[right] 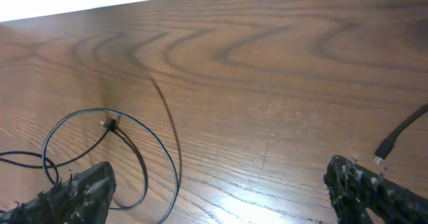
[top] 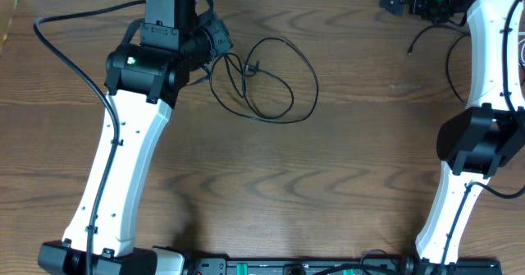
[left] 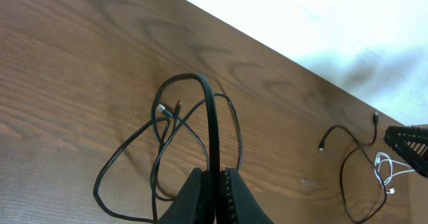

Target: Untangle cables

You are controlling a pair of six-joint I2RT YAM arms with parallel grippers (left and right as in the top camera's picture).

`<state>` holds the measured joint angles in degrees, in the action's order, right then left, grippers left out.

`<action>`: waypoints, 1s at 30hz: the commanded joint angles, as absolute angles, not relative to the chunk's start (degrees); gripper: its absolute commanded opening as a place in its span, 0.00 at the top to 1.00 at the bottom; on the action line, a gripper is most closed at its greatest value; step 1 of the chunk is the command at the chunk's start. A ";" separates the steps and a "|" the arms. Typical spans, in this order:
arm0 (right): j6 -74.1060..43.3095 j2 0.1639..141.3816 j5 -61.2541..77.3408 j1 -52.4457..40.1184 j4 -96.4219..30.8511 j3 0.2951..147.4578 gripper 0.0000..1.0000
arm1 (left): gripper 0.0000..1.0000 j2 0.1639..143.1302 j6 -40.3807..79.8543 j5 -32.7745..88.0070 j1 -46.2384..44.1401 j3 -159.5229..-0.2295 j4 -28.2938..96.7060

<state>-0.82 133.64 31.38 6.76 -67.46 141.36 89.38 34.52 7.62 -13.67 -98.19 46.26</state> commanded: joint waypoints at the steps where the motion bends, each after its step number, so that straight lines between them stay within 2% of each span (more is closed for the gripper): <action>1: 0.12 132.64 30.76 6.66 -67.55 141.29 0.01 | 0.92 89.91 34.76 8.14 -13.85 -98.70 46.44; 30: 0.12 132.64 30.11 6.66 -67.70 141.25 0.01 | 0.92 89.91 34.79 8.14 -13.85 -98.70 46.44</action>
